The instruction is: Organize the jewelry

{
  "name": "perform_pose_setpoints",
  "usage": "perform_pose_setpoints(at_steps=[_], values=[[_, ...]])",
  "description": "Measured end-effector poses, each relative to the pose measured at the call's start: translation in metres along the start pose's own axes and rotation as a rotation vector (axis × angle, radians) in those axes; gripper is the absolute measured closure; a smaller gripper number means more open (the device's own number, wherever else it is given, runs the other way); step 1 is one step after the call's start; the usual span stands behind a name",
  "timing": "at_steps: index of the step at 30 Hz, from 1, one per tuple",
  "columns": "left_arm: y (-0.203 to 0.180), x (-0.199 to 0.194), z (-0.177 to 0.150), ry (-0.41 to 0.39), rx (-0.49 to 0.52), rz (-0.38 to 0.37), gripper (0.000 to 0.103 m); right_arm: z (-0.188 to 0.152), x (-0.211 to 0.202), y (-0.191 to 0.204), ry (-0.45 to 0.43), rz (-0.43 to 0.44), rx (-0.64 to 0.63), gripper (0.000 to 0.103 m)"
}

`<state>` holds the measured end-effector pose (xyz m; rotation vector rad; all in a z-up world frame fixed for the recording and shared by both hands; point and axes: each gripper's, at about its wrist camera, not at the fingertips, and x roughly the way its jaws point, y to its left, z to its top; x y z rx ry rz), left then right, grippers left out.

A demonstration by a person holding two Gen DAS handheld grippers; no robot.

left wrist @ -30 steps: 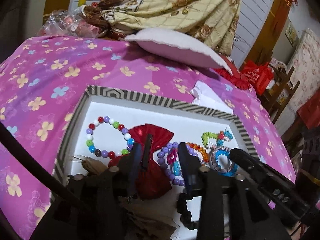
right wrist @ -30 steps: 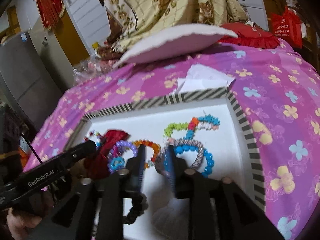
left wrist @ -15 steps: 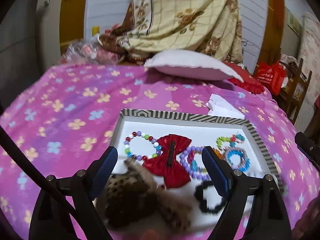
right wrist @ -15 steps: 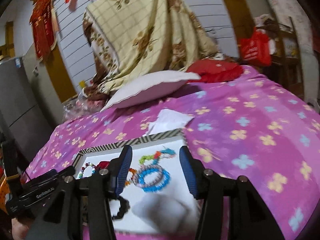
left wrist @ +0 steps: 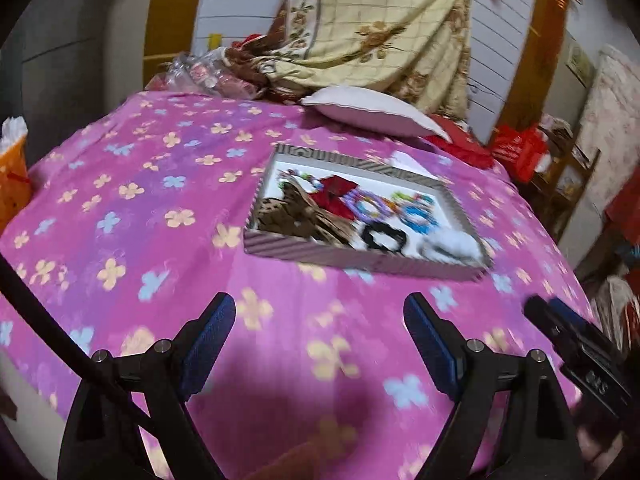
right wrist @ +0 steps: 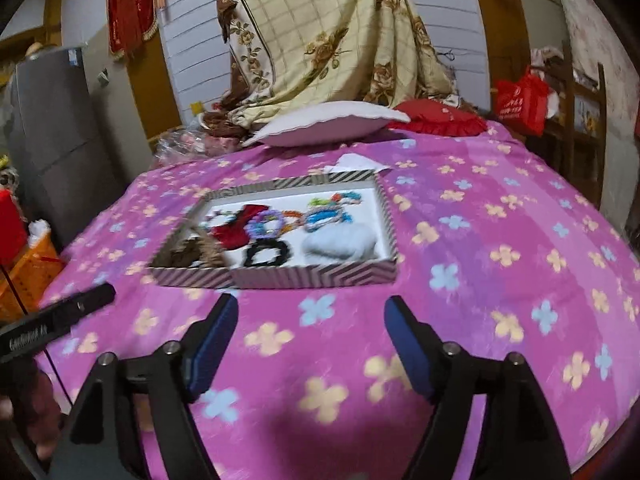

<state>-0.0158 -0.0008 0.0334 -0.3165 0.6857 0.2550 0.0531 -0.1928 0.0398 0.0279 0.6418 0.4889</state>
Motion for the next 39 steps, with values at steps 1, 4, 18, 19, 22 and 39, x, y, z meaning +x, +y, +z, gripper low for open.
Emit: perform_pose_setpoints(at_steps=[1,4,18,19,22,39], values=[[-0.008,-0.005,-0.004,-0.005,0.031,0.013,0.035,-0.001,-0.006,0.002,-0.02,-0.005,-0.011,0.021],[-0.026,-0.008,-0.02,-0.012,0.105,0.041,0.038,-0.002,-0.012,0.005,-0.036,-0.067,-0.055,0.016],[-0.023,0.005,-0.031,0.013,0.11,0.124,0.038,-0.002,-0.006,0.005,0.01,-0.129,-0.092,0.016],[-0.024,0.005,-0.031,0.012,0.115,0.126,0.038,-0.003,-0.006,0.006,0.01,-0.128,-0.1,0.016],[-0.026,0.004,-0.031,0.012,0.128,0.122,0.038,-0.003,-0.004,0.009,0.009,-0.122,-0.104,0.016],[-0.033,0.005,-0.035,0.021,0.168,0.097,0.038,-0.004,-0.004,0.012,0.009,-0.118,-0.127,0.016]])
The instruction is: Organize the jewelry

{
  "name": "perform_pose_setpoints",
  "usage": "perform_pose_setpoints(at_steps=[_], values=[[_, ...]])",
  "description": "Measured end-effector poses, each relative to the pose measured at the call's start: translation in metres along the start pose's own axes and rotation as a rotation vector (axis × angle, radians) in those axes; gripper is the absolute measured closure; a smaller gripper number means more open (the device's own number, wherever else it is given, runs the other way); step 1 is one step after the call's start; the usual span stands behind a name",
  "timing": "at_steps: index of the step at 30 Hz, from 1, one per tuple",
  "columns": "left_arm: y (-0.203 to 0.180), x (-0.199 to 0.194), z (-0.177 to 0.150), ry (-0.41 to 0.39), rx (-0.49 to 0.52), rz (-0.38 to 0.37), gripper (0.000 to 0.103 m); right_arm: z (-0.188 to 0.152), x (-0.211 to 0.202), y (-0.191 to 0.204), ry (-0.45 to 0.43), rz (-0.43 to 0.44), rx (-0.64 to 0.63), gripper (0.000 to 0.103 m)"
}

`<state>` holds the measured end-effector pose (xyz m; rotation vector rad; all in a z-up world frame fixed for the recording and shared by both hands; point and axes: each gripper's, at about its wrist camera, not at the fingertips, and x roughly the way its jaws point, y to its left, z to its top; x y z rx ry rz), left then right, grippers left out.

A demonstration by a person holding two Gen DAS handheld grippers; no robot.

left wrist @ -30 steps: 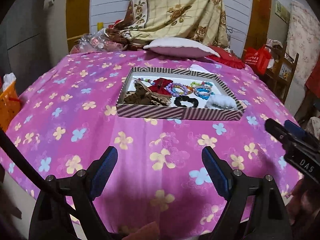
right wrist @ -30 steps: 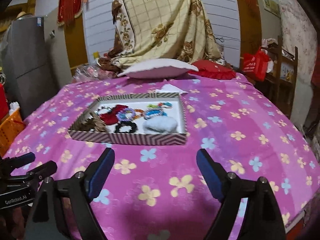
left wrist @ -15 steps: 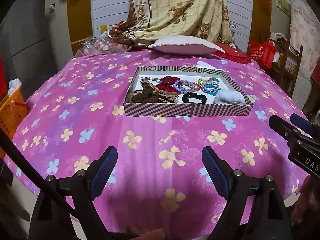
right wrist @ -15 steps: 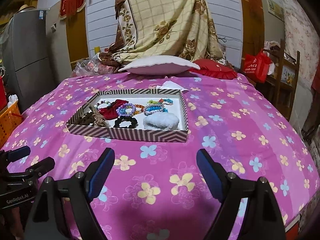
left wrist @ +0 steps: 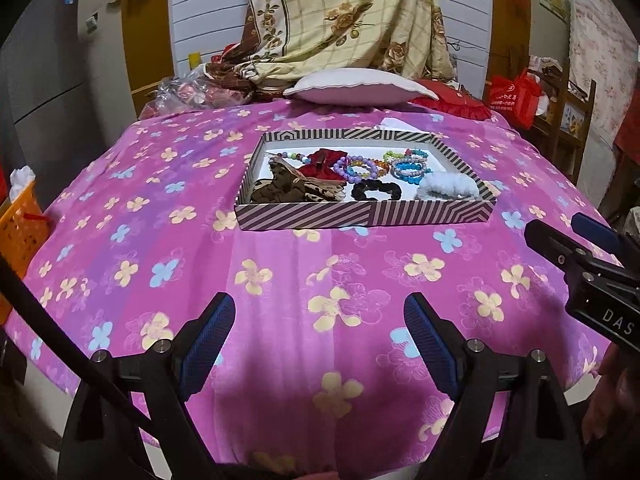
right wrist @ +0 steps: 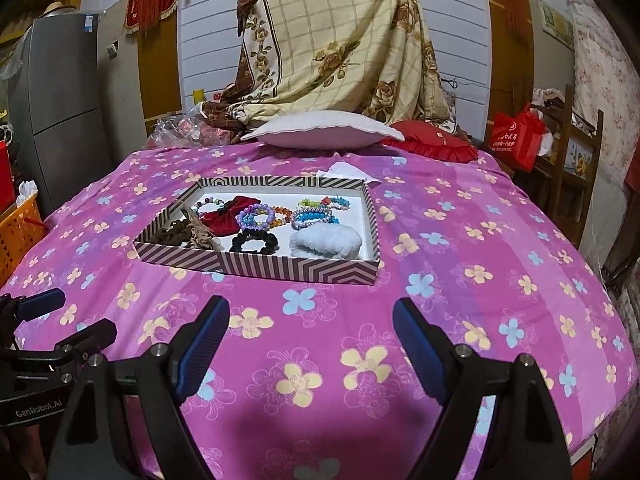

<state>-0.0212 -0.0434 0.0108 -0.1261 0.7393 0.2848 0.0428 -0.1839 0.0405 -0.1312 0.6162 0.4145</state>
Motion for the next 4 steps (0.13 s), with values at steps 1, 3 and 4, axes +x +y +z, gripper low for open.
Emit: perform_pose_setpoints(at_steps=[1,3,4], values=[[0.0001,-0.0007,-0.0003,-0.004,-0.001,-0.001,0.038,-0.0001,0.0,0.0,0.0,0.0,0.0,0.016],[0.0004,-0.0027,0.0,-0.015,-0.003,-0.004,0.038,-0.0007,0.0001,0.0,0.001,0.001,-0.003,0.016],[0.0004,-0.0028,0.0001,-0.015,-0.002,-0.005,0.038,-0.0013,0.0002,-0.0005,0.001,0.001,-0.005,0.016]])
